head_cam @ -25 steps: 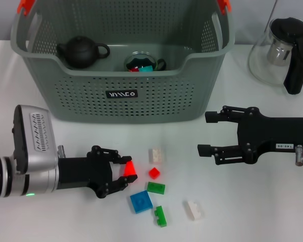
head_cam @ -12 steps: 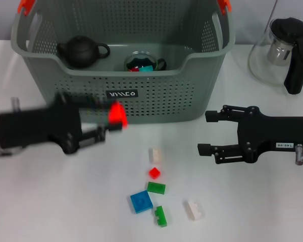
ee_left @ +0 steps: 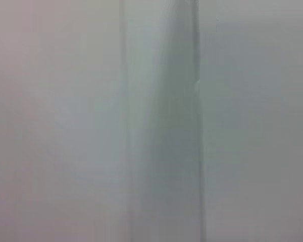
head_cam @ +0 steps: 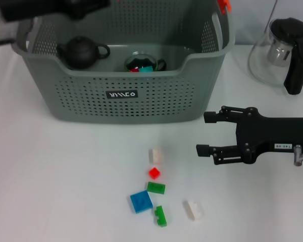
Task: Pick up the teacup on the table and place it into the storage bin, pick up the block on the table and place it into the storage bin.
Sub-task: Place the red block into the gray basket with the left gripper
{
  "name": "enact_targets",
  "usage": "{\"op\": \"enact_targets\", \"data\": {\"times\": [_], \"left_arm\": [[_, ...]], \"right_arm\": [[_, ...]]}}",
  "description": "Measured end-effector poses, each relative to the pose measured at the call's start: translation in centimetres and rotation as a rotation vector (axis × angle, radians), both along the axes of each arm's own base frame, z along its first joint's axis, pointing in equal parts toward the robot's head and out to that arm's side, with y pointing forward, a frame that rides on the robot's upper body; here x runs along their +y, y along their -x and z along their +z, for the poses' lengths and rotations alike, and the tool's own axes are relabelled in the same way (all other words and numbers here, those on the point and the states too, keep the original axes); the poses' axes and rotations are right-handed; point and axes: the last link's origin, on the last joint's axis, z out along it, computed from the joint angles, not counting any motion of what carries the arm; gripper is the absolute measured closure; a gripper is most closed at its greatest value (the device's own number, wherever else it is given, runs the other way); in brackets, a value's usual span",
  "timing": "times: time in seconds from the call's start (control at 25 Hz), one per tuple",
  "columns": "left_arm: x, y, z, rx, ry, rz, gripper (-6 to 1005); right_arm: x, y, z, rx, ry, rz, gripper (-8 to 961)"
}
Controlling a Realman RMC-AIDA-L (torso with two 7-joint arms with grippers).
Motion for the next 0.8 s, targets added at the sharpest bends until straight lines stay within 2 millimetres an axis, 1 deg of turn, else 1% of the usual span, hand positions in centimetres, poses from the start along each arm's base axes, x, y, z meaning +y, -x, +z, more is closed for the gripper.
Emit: {"op": "enact_targets", "data": {"times": [0.04, 0.08, 0.16, 0.2, 0.24, 0.36, 0.48, 0.6, 0.72, 0.8], "left_arm": [[1.2, -0.7, -0.4, 0.041, -0.006, 0.028, 599], [1.8, -1.1, -0.7, 0.065, -0.006, 0.04, 599], [3.7, -2.1, -2.2, 0.185, -0.02, 0.086, 599], [4.3, -2.4, -3.0, 0.243, -0.024, 0.099, 599], [4.7, -2.6, -3.7, 0.285, -0.033, 0.107, 599], [6.0, -3.0, -6.5, 0.449, -0.079, 0.137, 599], [6.7, -3.2, -8.5, 0.555, -0.115, 0.183, 599], [7.4, -3.5, -9.4, 0.594, -0.114, 0.276, 598], [7.7, -3.7, -9.4, 0.597, -0.093, 0.353, 598], [7.8, -3.8, -9.3, 0.593, -0.096, 0.37, 575]], "right_arm": [[0.0, 0.0, 0.0, 0.0, 0.0, -0.001, 42], [0.0, -0.1, 0.0, 0.0, 0.0, -0.002, 42], [0.0, -0.1, 0.0, 0.0, 0.0, -0.002, 43], [-0.1, -0.1, 0.0, 0.0, 0.001, -0.002, 43], [-0.1, -0.1, 0.0, 0.001, 0.001, -0.002, 43], [-0.1, -0.1, 0.0, 0.002, 0.004, -0.002, 43], [-0.2, -0.1, 0.0, 0.003, 0.003, -0.001, 43], [-0.2, 0.0, 0.1, 0.003, 0.004, 0.002, 43], [-0.2, 0.0, 0.1, 0.005, 0.007, 0.005, 42], [-0.2, 0.0, 0.1, 0.005, 0.007, 0.005, 42]]}}
